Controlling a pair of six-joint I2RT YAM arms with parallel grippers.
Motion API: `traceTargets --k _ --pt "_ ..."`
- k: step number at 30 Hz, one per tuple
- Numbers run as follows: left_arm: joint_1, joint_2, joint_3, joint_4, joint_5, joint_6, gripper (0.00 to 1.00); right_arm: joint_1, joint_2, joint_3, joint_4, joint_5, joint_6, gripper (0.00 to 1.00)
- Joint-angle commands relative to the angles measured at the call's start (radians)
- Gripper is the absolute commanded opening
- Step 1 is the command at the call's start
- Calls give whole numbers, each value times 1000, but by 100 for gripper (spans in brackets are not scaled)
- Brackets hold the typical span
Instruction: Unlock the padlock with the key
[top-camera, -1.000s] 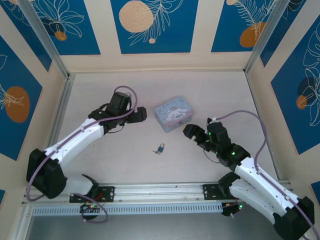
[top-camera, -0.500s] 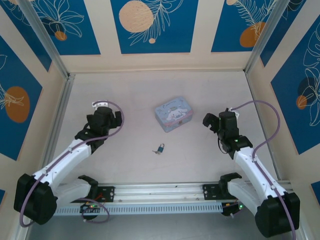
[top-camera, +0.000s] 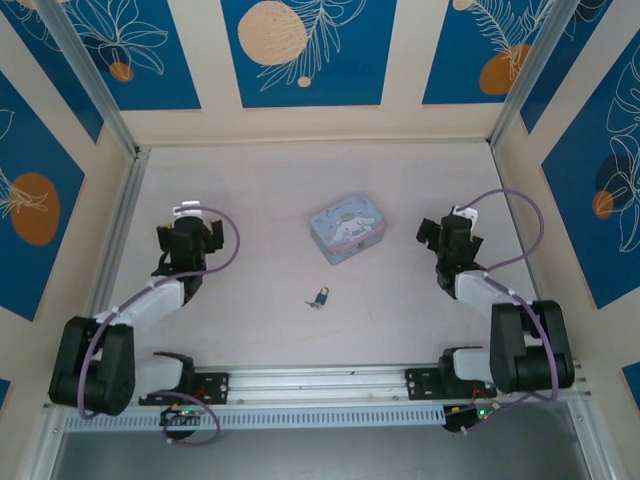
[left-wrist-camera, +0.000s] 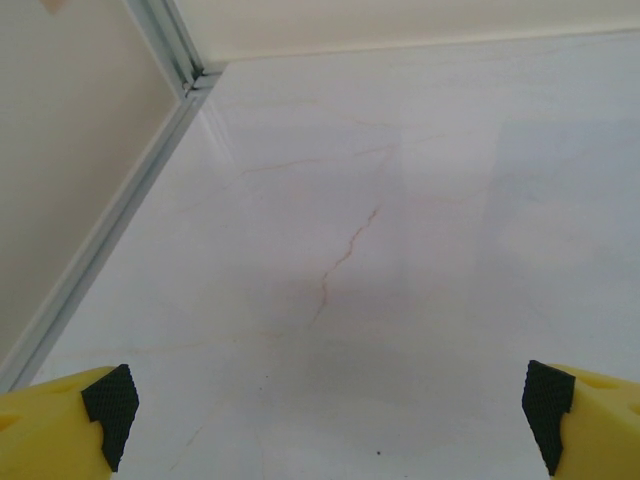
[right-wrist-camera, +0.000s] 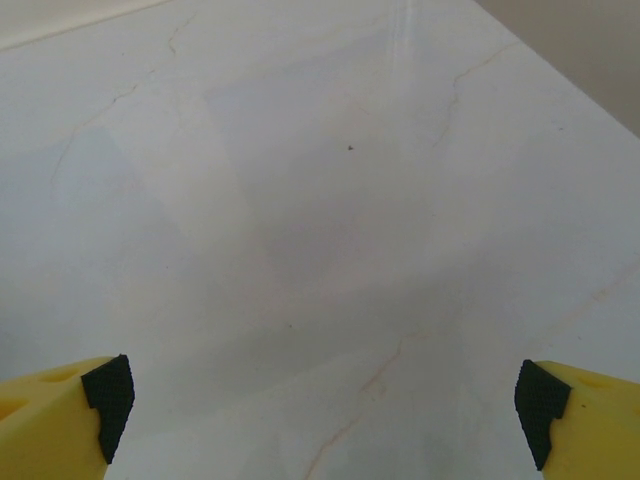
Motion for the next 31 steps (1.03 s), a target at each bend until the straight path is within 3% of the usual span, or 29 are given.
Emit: traceTargets --k 1,4,6,8,10,11,18,31 --pt "29 84 -71 250 64 49 100 -7 48 -31 249 -72 -97 100" --pt "53 165 -140 447 109 53 100 -12 153 -123 558 -266 -167 100" --pt "63 226 -120 475 162 64 100 -3 224 -123 622 -332 -204 99" --pt "71 266 -96 459 281 99 100 -15 198 -59 444 -365 -198 100" --pt "101 296 -113 521 356 92 100 -49 211 -54 461 -442 -184 99" --pt "103 281 -99 462 364 89 100 -49 203 -46 432 -440 -184 100" --pt "108 282 -113 498 376 90 100 -23 204 -61 468 -385 -200 100" --pt "108 277 -115 494 376 91 100 -40 202 -58 459 -427 -193 99"
